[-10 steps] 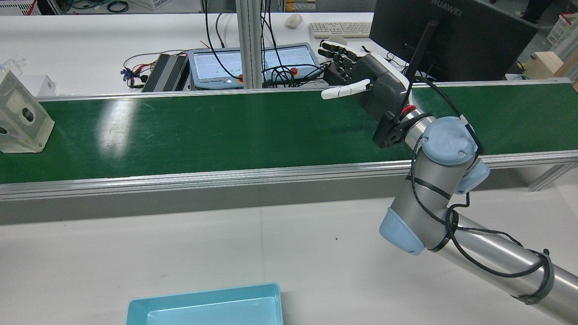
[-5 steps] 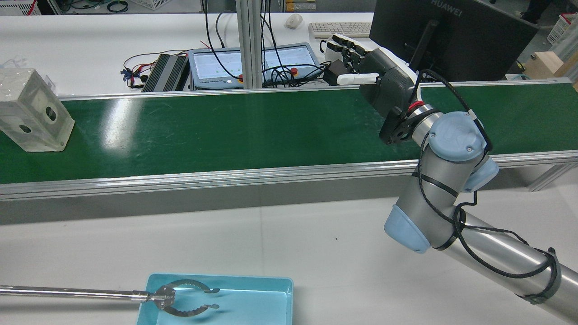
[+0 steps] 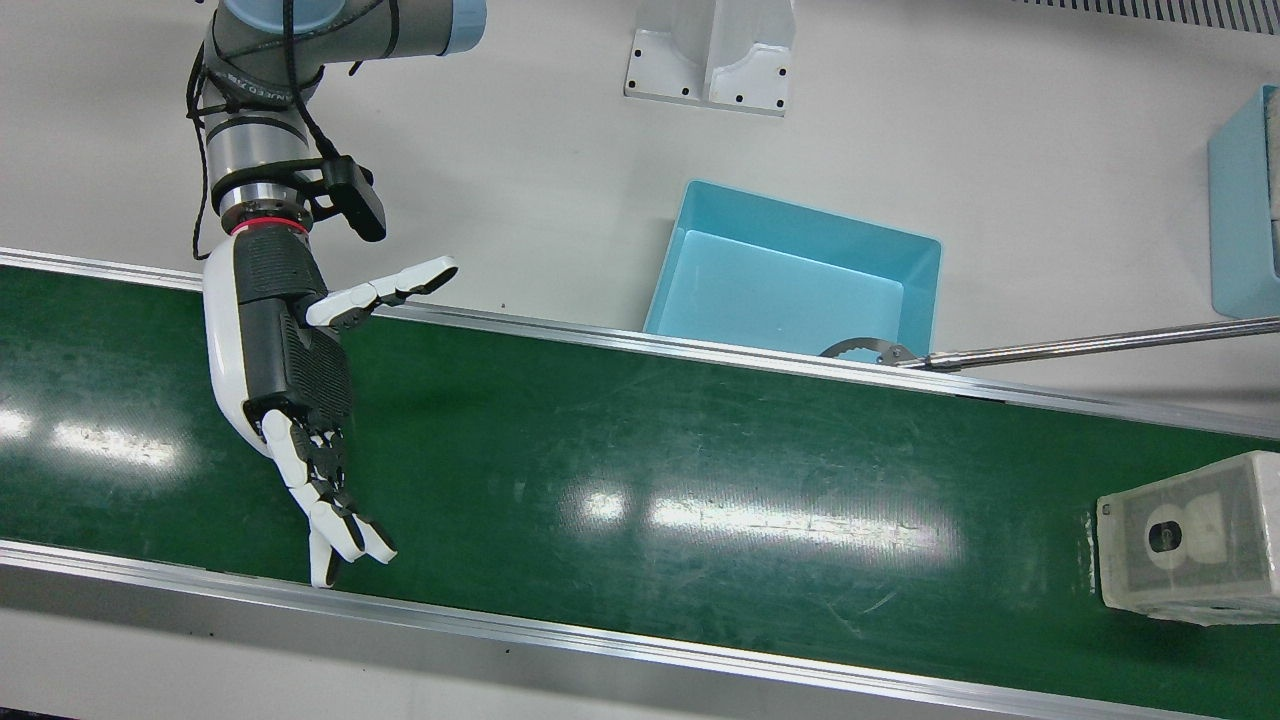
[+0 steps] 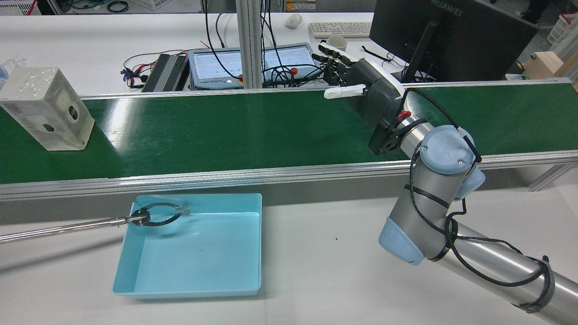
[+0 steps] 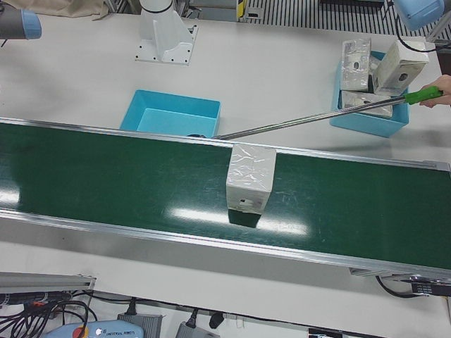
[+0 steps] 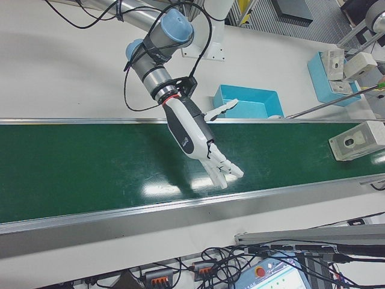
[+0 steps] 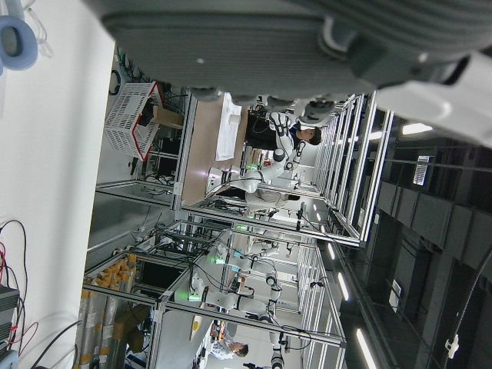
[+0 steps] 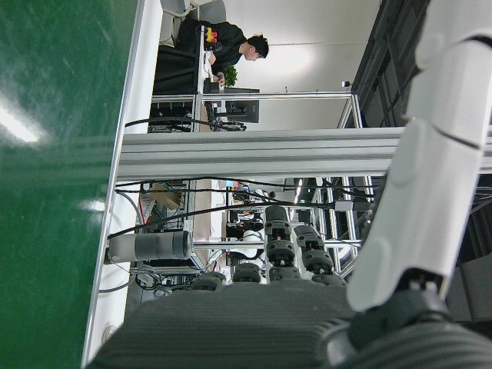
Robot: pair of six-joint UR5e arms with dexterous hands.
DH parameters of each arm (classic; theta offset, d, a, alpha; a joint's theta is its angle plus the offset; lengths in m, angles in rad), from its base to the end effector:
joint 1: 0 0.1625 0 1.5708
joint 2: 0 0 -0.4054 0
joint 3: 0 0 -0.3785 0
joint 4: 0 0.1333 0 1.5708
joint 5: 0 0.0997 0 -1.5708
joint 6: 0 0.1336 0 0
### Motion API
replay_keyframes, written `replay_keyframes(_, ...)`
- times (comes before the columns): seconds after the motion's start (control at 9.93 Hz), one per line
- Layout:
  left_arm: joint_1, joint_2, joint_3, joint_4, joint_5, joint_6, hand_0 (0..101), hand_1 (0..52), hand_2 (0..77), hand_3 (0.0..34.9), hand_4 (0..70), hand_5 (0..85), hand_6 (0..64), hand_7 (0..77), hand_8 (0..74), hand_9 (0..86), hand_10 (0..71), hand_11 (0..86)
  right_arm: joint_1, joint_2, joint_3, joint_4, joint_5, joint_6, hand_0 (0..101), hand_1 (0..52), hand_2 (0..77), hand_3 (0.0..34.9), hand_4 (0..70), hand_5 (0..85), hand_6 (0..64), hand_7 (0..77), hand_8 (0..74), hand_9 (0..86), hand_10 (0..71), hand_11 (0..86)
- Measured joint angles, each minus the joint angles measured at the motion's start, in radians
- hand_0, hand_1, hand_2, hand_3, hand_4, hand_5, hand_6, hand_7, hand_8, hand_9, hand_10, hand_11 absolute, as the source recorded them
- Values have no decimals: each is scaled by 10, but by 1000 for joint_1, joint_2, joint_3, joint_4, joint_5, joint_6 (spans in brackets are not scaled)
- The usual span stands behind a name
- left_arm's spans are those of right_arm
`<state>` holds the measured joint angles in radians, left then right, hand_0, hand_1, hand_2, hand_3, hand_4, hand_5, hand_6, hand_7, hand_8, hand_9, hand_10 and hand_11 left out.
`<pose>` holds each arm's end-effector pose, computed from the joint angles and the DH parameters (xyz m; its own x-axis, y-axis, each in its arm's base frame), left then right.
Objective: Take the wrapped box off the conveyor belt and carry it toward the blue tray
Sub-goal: 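Hold the right hand open beside the belt as the wrapped box approaches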
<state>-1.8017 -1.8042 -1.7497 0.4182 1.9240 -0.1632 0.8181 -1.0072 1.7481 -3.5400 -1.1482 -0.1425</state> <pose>-0.2142 -0.5304 0.5057 -0.9791 -0.1194 0.1645 -0.1626 -0.0255 -0.9864 -0.3030 -0.5987 0.3027 -0.9529 0.3033 -0.0026 0.0952 0.2911 -0.9519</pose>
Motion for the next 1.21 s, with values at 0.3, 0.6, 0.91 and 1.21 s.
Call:
replay_keyframes(0.3,0,0,0,0,0,0,0,0,5,0,0,11,5,5,5,5,0,5,0,-1,-18,34,0,-1,434,93,49,0,65,93,49,142,11,11,0,11)
replay_keyframes(0.6,0,0,0,0,0,0,0,0,11,0,0,11,5,5,5,5,5,5,0,-6,-22,41,2,-1,434,93,49,0,65,93,49,142,16,11,0,11)
replay_keyframes(0.91,0,0,0,0,0,0,0,0,11,0,0,11,5,5,5,5,5,5,0,-7,-22,42,11,1,434,87,49,0,65,93,49,142,16,11,0,11)
replay_keyframes(1.21,0,0,0,0,0,0,0,0,11,0,0,11,5,5,5,5,5,5,-2,-6,-21,43,18,2,433,82,38,0,76,93,49,142,16,11,0,11)
